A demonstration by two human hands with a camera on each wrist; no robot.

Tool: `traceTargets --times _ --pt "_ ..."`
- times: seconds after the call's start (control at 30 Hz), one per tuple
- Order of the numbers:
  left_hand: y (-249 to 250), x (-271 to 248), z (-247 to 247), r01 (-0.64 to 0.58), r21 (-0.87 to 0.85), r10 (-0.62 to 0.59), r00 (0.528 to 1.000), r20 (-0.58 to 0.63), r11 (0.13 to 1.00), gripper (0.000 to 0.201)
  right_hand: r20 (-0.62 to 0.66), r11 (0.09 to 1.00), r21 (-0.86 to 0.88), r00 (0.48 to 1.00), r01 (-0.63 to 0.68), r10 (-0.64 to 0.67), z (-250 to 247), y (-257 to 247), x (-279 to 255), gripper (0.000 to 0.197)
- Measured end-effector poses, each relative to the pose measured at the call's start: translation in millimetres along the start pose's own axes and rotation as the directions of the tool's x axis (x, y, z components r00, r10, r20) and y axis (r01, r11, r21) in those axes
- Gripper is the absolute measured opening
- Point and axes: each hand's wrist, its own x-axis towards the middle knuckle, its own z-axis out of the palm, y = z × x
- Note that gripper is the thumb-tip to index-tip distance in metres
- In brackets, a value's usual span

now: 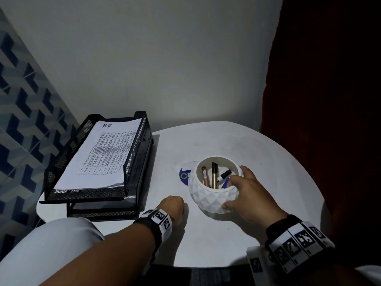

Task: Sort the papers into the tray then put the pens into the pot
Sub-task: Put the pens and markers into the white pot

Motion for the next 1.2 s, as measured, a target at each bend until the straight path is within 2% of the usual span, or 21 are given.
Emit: traceTargets --times 0.17,0.33,0.43,0.47,0.5,0.53,0.6,0.63,0.73,0.83,0.93,1.03,1.07,1.1,1.13,1.2 --pt "0.2 1.7 -0.3 -0.042 0.061 0.041 0.999 0.023 0.997 0.024 -0.002 1.000 0.008 1.000 0.001 -0.001 1.4 1.4 1.1 0.046" --pt "-3.2 -4.4 -11.8 -0.048 0.015 0.048 0.998 0.036 0.999 0.024 -0.001 1.000 0.010 1.000 0.004 -0.004 1.5 3.2 0.9 0.045" --pt "-10.5 -8.3 -37.3 -0.013 -0.148 0.008 0.999 -0.037 0.989 0.037 0.007 1.000 0.003 1.000 -0.001 0.001 0.1 2.4 -0.4 0.045" --pt "-12.7 -8.1 -51.8 0.001 -0.240 -0.023 0.996 -0.090 0.971 0.033 0.009 1.000 0.003 1.000 -0.004 0.004 -0.8 2.2 -0.9 0.045" --pt "-14.4 -6.6 -68.4 0.000 -0.343 -0.050 0.989 -0.139 0.939 0.021 0.010 1.000 0.002 1.000 -0.007 0.006 -1.4 1.9 -1.4 0.046" --pt "-13.8 -6.6 -86.6 -0.031 -0.442 -0.059 0.980 -0.188 0.896 0.011 0.012 1.000 0.002 1.000 -0.008 0.008 -2.1 1.8 -1.9 0.046" --pt "-9.6 -8.9 -119.6 -0.145 -0.596 -0.055 0.951 -0.304 0.790 0.027 0.017 1.000 0.006 1.000 -0.009 0.009 -2.1 1.3 -1.6 0.044" --pt "-4.9 -13.4 -132.9 -0.214 -0.640 -0.036 0.935 -0.353 0.738 0.027 0.019 1.000 0.007 1.000 -0.007 0.007 -1.6 0.4 -1.3 0.043" --pt "18.9 -34.8 -149.0 -0.368 -0.554 0.107 0.888 -0.446 0.747 0.015 0.024 1.000 0.009 1.000 0.013 -0.013 1.8 -4.6 -0.4 0.043" --pt "36.3 -45.6 -136.2 -0.432 -0.457 0.231 0.872 -0.431 0.777 0.009 0.034 0.999 0.020 0.999 0.041 -0.041 4.7 -11.0 -2.2 0.044" --pt "36.8 -44.1 -124.1 -0.413 -0.470 0.206 0.879 -0.430 0.780 0.015 0.035 0.999 0.014 0.998 0.044 -0.045 6.0 -11.2 -3.4 0.043" --pt "20.5 -37.4 -124.5 -0.372 -0.593 0.056 0.875 -0.481 0.714 0.018 0.038 1.000 0.011 0.999 0.018 -0.018 4.5 -7.5 -4.3 0.040" --pt "13.2 -34.6 -123.4 -0.348 -0.640 0.008 0.882 -0.471 0.684 0.017 0.034 1.000 0.005 0.999 0.010 -0.010 3.7 -6.0 -4.1 0.039" --pt "5.9 -32.5 -120.6 -0.312 -0.650 -0.017 0.894 -0.447 0.693 0.017 0.027 1.000 -0.002 1.000 0.004 -0.004 2.6 -4.6 -3.7 0.039" --pt "-1.1 -28.9 -115.5 -0.266 -0.618 -0.017 0.911 -0.412 0.739 0.019 0.021 1.000 -0.006 1.000 -0.001 0.001 1.3 -3.8 -3.3 0.039" --pt "-12.2 -25.7 -96.9 -0.121 -0.450 0.000 0.966 -0.259 0.885 0.020 0.019 1.000 -0.014 1.000 -0.008 0.008 -0.7 -3.7 -1.9 0.041"
